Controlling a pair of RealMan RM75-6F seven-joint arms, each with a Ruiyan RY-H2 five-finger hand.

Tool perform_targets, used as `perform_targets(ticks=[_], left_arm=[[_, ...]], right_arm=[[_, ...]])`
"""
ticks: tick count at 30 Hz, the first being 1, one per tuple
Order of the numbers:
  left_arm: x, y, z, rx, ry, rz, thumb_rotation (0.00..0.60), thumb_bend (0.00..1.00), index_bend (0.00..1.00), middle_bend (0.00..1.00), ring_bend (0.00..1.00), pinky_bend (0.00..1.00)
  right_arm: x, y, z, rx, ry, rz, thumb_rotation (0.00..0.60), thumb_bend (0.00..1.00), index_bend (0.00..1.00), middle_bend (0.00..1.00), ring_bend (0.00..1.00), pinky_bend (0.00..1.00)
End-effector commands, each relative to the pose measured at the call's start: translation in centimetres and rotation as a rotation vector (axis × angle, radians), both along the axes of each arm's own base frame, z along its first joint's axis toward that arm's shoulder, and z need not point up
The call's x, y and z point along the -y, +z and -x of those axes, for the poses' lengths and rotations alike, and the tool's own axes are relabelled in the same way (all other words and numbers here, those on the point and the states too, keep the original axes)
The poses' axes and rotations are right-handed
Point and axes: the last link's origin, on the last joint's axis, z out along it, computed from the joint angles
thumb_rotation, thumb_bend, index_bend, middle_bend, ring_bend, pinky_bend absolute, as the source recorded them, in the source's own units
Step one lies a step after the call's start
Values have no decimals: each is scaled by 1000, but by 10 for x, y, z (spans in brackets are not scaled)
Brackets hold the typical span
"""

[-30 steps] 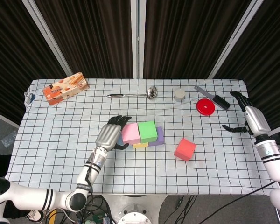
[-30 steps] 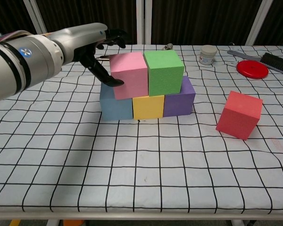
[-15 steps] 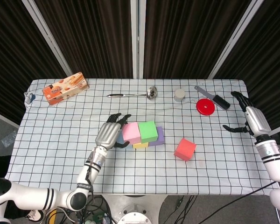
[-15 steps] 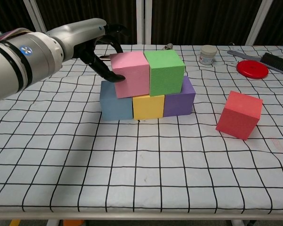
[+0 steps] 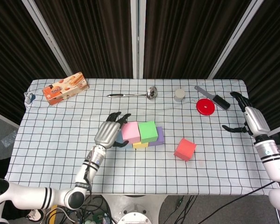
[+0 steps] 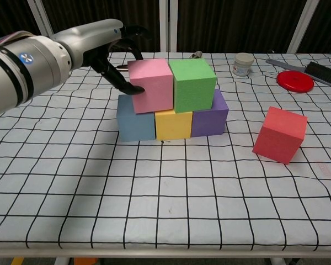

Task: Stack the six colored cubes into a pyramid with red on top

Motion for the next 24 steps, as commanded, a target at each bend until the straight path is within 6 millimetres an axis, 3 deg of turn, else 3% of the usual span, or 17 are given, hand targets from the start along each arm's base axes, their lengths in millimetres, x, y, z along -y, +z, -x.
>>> perform_targets(ticks=[1, 7, 16, 24], left_arm=[[1, 0, 1, -2, -4, 6, 600, 194, 102, 349, 45, 69], [1, -1, 4, -4, -10, 21, 600, 194, 104, 311, 46, 69], [2, -2, 4, 1, -20, 28, 600, 169, 102, 149, 33, 66], [7, 7, 7, 6, -17, 33, 600, 148, 78, 104, 17, 63]], right_arm=[[0, -1, 0, -1, 0, -1, 600, 90, 0, 0, 0, 0], [-1, -1, 0, -1, -1, -2, 600, 89, 0, 0, 0, 0], [0, -1, 1, 4, -3, -5, 600, 89, 0, 0, 0, 0], [-1, -2, -3, 3, 6, -21, 600, 89, 0, 0, 0, 0]])
